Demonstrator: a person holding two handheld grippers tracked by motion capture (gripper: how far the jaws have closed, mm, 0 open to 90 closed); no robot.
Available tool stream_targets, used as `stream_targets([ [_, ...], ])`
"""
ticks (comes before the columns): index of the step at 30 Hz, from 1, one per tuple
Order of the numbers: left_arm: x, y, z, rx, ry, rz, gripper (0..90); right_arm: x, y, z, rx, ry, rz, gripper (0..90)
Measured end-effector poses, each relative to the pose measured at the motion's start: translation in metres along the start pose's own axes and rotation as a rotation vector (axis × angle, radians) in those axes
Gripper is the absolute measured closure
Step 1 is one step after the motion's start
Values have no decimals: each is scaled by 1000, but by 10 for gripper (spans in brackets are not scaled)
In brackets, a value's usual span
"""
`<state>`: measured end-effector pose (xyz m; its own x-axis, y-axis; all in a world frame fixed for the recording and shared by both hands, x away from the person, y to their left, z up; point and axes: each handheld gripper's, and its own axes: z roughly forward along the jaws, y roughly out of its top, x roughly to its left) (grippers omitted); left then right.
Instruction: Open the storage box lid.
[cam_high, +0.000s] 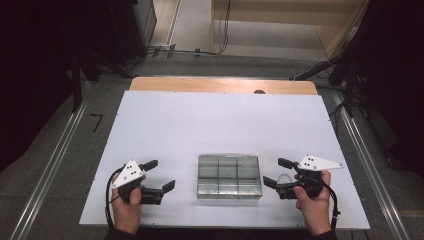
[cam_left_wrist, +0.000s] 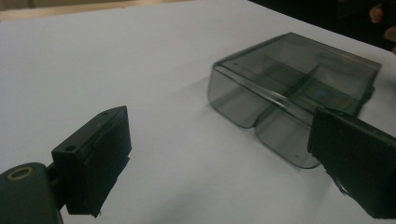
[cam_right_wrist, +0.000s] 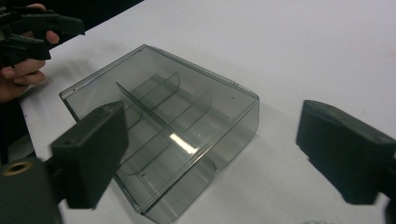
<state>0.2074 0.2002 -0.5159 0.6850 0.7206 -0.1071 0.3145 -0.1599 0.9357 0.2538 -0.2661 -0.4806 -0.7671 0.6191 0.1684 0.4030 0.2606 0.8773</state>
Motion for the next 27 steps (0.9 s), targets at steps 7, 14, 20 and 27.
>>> stream_targets([
  [7, -17, 1, 16, 46, -62, 2, 187, -1, -9, -7, 6, 14, 17, 325],
  [14, -22, 0, 23, 74, -123, -16, 445, 3, -19, -8, 55, 24, 4, 521],
  [20, -26, -2, 24, 101, -167, 7, 707, 4, -27, -9, 99, 24, -4, 682],
  [27, -34, -5, 34, 183, -180, 42, 885, 3, -36, -7, 161, 54, -25, 820],
])
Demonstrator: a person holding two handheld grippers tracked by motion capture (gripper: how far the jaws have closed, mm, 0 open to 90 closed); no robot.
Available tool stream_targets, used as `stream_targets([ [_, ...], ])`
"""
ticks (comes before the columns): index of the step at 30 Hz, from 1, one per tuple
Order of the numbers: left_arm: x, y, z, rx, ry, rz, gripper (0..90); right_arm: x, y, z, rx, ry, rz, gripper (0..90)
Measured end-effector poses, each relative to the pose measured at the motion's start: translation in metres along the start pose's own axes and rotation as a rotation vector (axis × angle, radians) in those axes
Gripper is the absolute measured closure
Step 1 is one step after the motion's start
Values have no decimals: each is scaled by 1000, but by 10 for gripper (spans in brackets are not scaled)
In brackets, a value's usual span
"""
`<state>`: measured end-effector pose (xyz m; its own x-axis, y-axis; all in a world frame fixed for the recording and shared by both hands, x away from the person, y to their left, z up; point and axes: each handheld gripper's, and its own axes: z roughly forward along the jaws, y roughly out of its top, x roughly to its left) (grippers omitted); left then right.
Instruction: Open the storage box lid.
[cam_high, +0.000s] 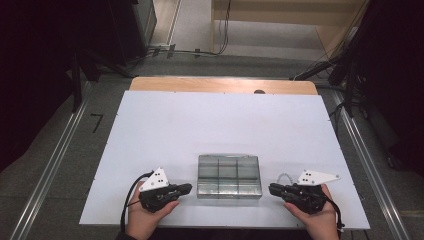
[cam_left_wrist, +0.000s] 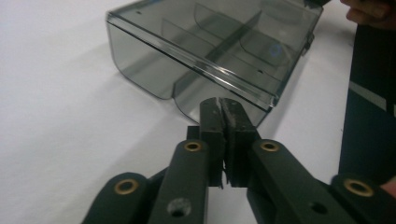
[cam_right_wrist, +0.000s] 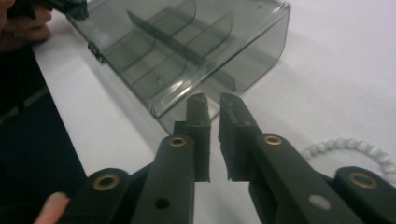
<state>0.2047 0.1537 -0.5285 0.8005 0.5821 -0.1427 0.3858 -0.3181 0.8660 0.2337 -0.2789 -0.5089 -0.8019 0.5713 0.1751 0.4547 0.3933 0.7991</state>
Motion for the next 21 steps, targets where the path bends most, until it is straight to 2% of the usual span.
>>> stream_targets([
  [4, -2, 1, 6, 15, -33, -13, 900, 2, -3, 4, 37, 17, -38, 872],
  [7, -3, 1, 9, 31, -41, -11, 900, 4, -3, 8, 49, 36, -59, 876],
  [11, -3, 1, 9, 26, -48, -30, 900, 6, -3, 13, 69, 50, -81, 877],
  [17, -3, 1, 8, 26, -53, -24, 900, 9, -2, 16, 68, 54, -95, 878],
  [21, -1, 1, 7, 8, -82, -48, 900, 10, -1, 14, 52, 56, -99, 878],
])
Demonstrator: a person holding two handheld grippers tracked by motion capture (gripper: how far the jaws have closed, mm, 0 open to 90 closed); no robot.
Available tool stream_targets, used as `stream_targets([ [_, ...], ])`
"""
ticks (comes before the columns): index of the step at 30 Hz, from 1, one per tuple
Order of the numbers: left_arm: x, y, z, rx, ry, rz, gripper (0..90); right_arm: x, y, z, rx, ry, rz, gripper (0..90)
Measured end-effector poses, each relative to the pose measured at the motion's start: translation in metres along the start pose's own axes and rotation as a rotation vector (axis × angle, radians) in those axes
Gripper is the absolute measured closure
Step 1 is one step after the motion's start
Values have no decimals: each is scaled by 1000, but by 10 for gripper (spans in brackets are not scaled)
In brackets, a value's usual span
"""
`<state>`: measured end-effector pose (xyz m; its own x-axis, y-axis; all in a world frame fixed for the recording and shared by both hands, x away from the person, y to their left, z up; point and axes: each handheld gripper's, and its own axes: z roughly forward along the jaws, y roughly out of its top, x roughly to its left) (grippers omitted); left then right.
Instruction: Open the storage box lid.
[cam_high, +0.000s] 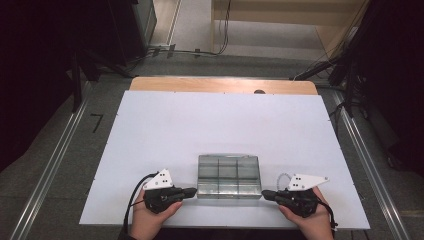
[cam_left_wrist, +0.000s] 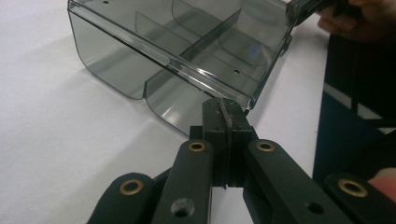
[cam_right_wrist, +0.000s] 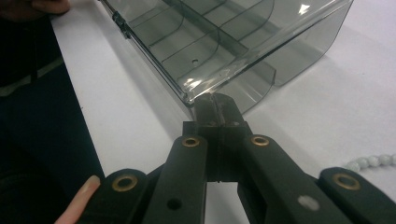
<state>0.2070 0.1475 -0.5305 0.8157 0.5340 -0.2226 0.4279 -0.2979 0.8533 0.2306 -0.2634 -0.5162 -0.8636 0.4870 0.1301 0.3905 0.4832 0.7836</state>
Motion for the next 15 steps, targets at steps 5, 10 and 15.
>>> stream_targets([
  [5, 0, 0, 0, -6, -5, -8, 900, 1, 0, 0, -1, -6, -6, 878],
  [10, 1, 0, 0, -4, -6, -8, 900, 1, 0, 0, -4, -7, -7, 879],
  [15, 1, -1, 0, -3, -7, -11, 900, 2, -1, 0, -3, -14, -5, 879],
])
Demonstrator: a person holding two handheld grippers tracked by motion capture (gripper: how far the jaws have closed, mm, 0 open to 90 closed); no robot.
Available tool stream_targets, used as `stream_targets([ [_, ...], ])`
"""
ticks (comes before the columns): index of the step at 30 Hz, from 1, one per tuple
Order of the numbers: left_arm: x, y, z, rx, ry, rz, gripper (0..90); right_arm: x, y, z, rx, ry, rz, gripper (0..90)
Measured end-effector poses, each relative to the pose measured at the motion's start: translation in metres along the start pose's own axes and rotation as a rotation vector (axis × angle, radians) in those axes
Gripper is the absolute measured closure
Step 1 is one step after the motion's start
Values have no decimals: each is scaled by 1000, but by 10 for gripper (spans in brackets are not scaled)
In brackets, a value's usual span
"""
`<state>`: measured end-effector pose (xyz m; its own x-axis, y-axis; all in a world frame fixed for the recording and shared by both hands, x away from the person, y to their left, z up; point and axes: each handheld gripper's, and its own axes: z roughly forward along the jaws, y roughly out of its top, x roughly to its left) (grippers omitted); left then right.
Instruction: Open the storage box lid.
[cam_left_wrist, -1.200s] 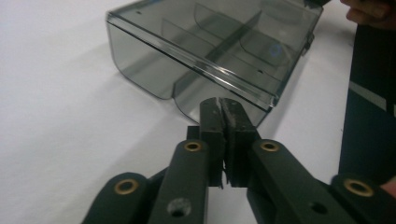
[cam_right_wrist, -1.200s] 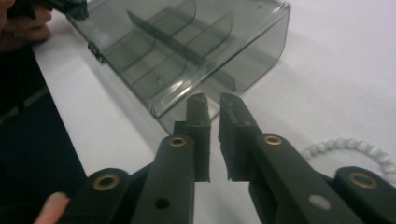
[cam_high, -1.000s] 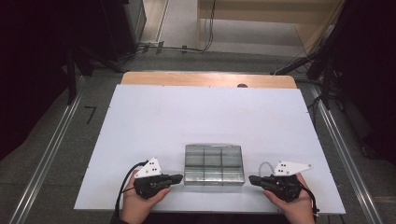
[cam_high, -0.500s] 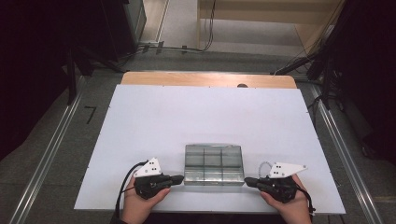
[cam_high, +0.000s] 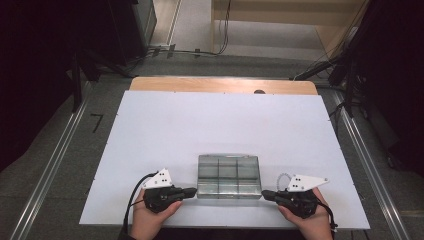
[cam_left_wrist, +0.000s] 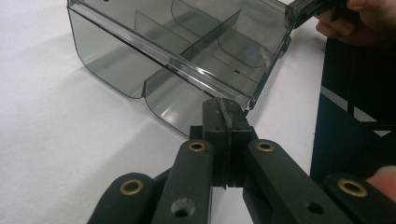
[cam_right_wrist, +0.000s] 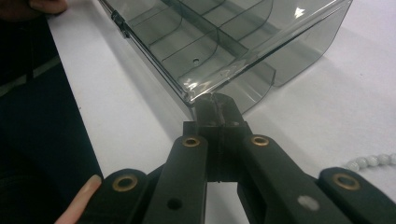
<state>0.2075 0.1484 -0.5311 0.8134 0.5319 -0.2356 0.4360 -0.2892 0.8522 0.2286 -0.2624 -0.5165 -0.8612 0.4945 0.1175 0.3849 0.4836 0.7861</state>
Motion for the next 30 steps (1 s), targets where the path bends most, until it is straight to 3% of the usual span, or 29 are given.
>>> stream_targets([
  [6, -2, 0, 0, 2, 12, 13, 900, 1, 0, 0, 0, -6, -5, 880],
  [9, -1, 1, -2, -33, -32, 8, 900, 1, 1, -2, -30, 25, -1, 881],
  [12, -1, 1, -1, -15, -23, 21, 900, 4, 3, -1, -8, -12, 3, 881],
  [15, -1, 0, -1, -20, -22, 22, 900, 2, 2, 0, -13, -12, 13, 881],
  [19, -2, 1, -2, -47, -31, 35, 900, 4, 4, -2, -36, -9, -2, 881],
  [24, -5, 1, -6, -84, -13, 55, 900, 7, 7, -3, -65, -12, -12, 881],
  [26, -5, 2, -7, -93, 6, 54, 839, 8, 9, -4, -75, -15, -13, 881],
  [30, -4, 3, -8, -115, 2, 44, 680, 10, 13, -4, -91, -18, -13, 881],
])
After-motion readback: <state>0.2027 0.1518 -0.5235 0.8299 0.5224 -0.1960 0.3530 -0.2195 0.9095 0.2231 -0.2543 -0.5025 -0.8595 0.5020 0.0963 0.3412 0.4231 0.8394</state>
